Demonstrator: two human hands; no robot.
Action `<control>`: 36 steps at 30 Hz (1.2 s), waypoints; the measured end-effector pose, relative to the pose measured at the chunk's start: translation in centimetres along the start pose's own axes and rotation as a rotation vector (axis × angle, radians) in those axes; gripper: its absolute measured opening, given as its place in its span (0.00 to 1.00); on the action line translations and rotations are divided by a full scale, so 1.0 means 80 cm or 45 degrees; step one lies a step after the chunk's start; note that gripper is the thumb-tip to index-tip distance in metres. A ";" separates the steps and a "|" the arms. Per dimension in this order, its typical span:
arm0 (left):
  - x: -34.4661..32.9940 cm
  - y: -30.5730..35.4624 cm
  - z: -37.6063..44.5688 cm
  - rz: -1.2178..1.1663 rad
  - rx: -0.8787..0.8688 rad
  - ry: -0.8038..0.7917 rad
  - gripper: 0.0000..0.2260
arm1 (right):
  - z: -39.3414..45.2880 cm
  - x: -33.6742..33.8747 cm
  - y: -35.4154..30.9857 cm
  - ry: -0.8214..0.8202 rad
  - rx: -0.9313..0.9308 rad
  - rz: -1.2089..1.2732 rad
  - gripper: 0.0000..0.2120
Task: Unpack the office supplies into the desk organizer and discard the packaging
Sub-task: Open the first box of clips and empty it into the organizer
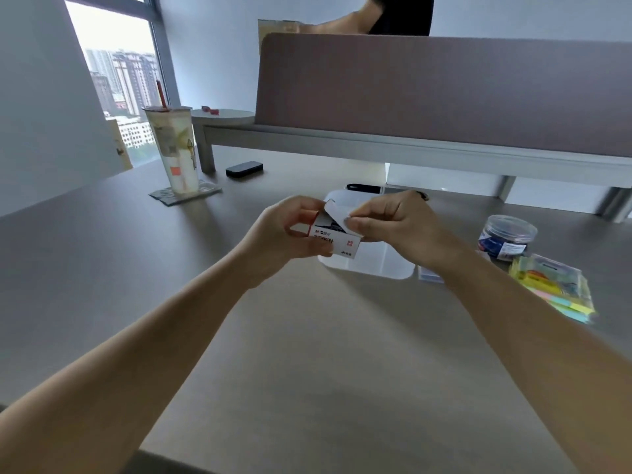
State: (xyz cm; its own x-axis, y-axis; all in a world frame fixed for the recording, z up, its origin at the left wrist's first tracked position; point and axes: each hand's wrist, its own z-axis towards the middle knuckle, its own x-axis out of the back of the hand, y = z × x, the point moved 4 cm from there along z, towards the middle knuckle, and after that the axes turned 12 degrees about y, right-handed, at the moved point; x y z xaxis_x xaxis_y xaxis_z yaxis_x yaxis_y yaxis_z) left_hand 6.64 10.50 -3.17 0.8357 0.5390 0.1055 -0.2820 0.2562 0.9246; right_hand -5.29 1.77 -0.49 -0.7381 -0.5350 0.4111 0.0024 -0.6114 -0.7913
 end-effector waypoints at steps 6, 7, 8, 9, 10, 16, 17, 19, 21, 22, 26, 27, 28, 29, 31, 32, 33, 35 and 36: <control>0.013 -0.019 -0.005 -0.032 0.053 0.040 0.21 | 0.019 -0.017 0.007 -0.022 -0.042 -0.003 0.10; 0.015 -0.022 -0.003 -0.075 0.082 0.057 0.22 | 0.024 -0.019 0.009 0.014 -0.048 0.016 0.10; 0.018 -0.024 0.001 -0.111 0.106 0.068 0.23 | 0.031 -0.020 0.013 0.064 -0.059 0.039 0.10; 0.020 -0.025 0.005 -0.137 0.120 0.070 0.23 | 0.039 -0.021 0.016 0.115 -0.071 0.060 0.09; 0.022 -0.025 0.011 -0.148 0.124 0.064 0.23 | 0.046 -0.020 0.020 0.157 -0.078 0.077 0.10; 0.027 -0.025 0.048 -0.100 0.056 -0.022 0.18 | 0.086 -0.019 0.031 0.159 0.025 -0.035 0.13; 0.028 -0.024 0.054 -0.089 0.038 -0.029 0.17 | 0.090 -0.019 0.032 0.148 0.013 -0.028 0.12; 0.029 -0.022 0.063 -0.097 0.028 -0.023 0.17 | 0.094 -0.020 0.035 0.087 -0.068 0.027 0.09; 0.031 -0.020 0.071 -0.094 0.028 -0.009 0.19 | 0.095 -0.019 0.036 0.024 -0.155 0.083 0.04; 0.030 -0.020 0.076 -0.081 0.025 -0.008 0.20 | 0.097 -0.017 0.036 -0.001 -0.193 0.086 0.05; 0.027 -0.020 0.096 -0.064 0.026 -0.032 0.20 | 0.110 -0.017 0.041 -0.049 -0.355 0.094 0.12; 0.027 -0.022 0.102 -0.063 0.028 -0.026 0.20 | 0.114 -0.018 0.043 -0.053 -0.375 0.093 0.12; 0.027 -0.024 0.109 -0.062 0.031 -0.020 0.20 | 0.119 -0.018 0.045 -0.060 -0.388 0.082 0.11; 0.027 -0.027 0.115 -0.056 0.033 -0.018 0.20 | 0.124 -0.019 0.048 -0.068 -0.401 0.074 0.10; 0.027 -0.031 0.128 -0.027 0.027 -0.016 0.21 | 0.133 -0.020 0.054 -0.086 -0.435 0.110 0.05; 0.026 -0.033 0.135 -0.008 0.020 -0.012 0.21 | 0.137 -0.020 0.057 -0.092 -0.452 0.154 0.03; 0.026 -0.034 0.141 0.012 0.014 -0.007 0.22 | 0.140 -0.020 0.060 -0.092 -0.464 0.196 0.04; 0.025 -0.038 0.151 0.043 0.032 -0.021 0.23 | 0.143 -0.018 0.068 -0.081 -0.480 0.251 0.05; 0.023 -0.040 0.155 0.060 0.040 -0.042 0.23 | 0.143 -0.017 0.071 -0.074 -0.477 0.266 0.06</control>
State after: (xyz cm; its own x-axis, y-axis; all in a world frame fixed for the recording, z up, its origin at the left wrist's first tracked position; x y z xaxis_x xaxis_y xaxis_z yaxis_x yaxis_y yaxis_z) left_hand 14.93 0.78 -1.37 0.8370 0.5230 0.1610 -0.3069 0.2052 0.9294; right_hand 3.44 -7.68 -0.37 -0.7087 -0.6631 0.2409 -0.1051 -0.2383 -0.9655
